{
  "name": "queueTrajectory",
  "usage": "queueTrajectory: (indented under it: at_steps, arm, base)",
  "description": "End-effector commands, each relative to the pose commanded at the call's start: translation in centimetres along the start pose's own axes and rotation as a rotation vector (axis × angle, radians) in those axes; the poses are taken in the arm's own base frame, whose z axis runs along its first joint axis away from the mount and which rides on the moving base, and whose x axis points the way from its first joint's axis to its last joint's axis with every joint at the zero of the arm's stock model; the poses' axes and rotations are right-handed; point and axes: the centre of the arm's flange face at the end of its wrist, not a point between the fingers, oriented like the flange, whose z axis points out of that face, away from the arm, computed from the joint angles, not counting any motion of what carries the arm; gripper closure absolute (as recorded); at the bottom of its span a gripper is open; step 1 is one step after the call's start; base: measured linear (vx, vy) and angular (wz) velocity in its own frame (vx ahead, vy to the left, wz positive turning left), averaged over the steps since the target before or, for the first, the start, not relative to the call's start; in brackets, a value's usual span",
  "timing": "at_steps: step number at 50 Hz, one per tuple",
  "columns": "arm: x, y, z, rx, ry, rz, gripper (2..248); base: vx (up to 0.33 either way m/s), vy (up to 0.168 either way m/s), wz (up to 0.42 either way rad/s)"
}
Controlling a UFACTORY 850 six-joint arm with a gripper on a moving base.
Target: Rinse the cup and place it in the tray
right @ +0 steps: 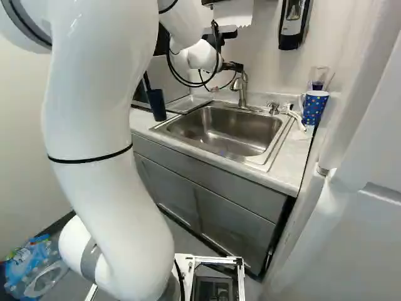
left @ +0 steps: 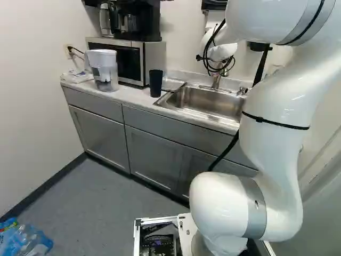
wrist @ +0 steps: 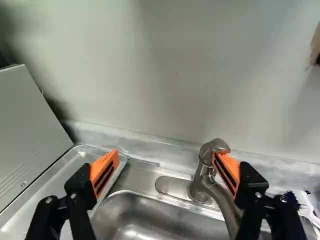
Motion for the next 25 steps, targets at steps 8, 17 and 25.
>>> queueTrajectory:
  at_steps: [8,17,25]
  arm:
    - [0.05,-0.05,0.24,0.001,0.001,0.0,3]
    - [0.1,-0.05,0.24,0.001,0.007,0.0,3]
    - [0.2,-0.05,0.24,0.001,0.018,0.0,3]
  base:
    - [0.0,0.0,0.0]
    - [0.0,0.0,0.0]
    - [0.0,0.0,0.0]
